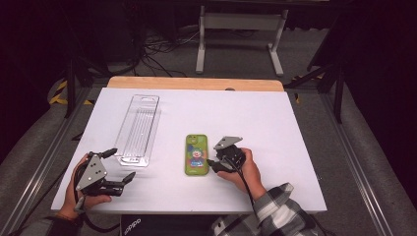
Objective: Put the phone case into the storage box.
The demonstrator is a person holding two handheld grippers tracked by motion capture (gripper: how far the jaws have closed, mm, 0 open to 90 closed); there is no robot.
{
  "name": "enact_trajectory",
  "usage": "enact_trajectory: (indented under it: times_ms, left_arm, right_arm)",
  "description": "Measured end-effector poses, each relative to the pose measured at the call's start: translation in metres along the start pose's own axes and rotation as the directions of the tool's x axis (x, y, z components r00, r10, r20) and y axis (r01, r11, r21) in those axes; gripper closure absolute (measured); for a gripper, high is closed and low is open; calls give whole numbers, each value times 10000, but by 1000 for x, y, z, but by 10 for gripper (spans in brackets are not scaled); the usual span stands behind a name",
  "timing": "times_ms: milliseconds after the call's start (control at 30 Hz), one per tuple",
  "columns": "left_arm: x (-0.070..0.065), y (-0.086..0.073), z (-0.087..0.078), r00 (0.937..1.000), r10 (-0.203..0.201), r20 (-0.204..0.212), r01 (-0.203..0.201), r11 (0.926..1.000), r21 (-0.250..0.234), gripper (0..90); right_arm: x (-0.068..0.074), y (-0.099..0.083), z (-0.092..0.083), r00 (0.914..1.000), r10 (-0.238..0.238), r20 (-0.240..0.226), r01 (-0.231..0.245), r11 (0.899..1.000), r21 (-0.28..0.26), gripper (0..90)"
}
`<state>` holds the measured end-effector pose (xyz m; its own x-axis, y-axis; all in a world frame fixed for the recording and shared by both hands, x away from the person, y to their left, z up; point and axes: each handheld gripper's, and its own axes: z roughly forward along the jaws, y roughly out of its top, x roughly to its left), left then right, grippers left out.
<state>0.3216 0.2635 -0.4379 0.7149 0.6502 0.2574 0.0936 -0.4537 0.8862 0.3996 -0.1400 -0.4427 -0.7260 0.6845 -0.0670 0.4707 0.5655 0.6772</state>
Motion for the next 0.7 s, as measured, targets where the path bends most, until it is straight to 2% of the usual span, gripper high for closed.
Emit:
enact_trajectory:
  times_ms: [33,67,133,167,233,300,367,400,467,533,567,600,633,667,700]
  left_arm:
    - [0,0,0,10000,0,0,0,10000,0,67]
    - [-1,1,0,9999,-107,26,107,9999,-4,67]
    - [-1,1,0,10000,-80,5,80,10000,-5,70]
    - [-1,1,0,9999,-97,41,97,10000,-13,70]
    - [-1,1,0,9999,-138,48,138,9999,-39,71]
    - [-1,1,-1,9999,-126,49,126,9999,-34,72]
    - [-2,1,-1,10000,-43,43,43,10000,-18,72]
    - [-2,1,-1,10000,-47,65,47,10000,-18,74]
    - [-3,1,-1,9999,-102,84,102,9999,-39,74]
    - [-2,2,-1,10000,4,79,-4,10000,18,73]
    - [-2,2,-1,10000,-14,77,14,10000,12,74]
    - [-2,2,-1,10000,-14,77,14,10000,12,74]
    - [-3,2,-1,9999,-18,102,18,10000,30,74]
    - [-3,2,-1,9999,43,121,-43,10000,-1,75]
    - [-4,2,-1,9999,49,117,-49,10000,27,75]
  right_arm:
    - [0,0,0,10000,0,0,0,10000,0,370]
    - [-3,6,0,9984,565,-98,-564,9984,31,267]
    - [-5,12,2,9937,1111,-135,-1107,9934,286,168]
    - [-6,16,5,9883,1524,-39,-1520,9872,492,137]
    - [-7,25,10,9781,2073,-186,-2053,9756,772,137]
    - [-7,30,13,9761,2170,-126,-2152,9729,851,129]
    - [-7,43,21,9748,2230,3,-2214,9677,1206,114]
    - [-8,50,25,9689,2474,96,-2466,9608,1264,114]
    - [-9,60,32,9624,2712,116,-2699,9513,1488,114]
    - [-8,73,43,9543,2956,444,-2987,9372,1799,113]
    - [-8,77,48,9529,2966,633,-3032,9345,1866,113]
    - [-8,77,48,9529,2966,633,-3032,9345,1866,113]
    - [-8,80,53,9461,3161,704,-3238,9270,1893,113]
    - [-9,86,62,9335,3457,947,-3579,9134,1937,113]
    - [-9,88,66,9288,3518,1163,-3686,9089,1951,113]
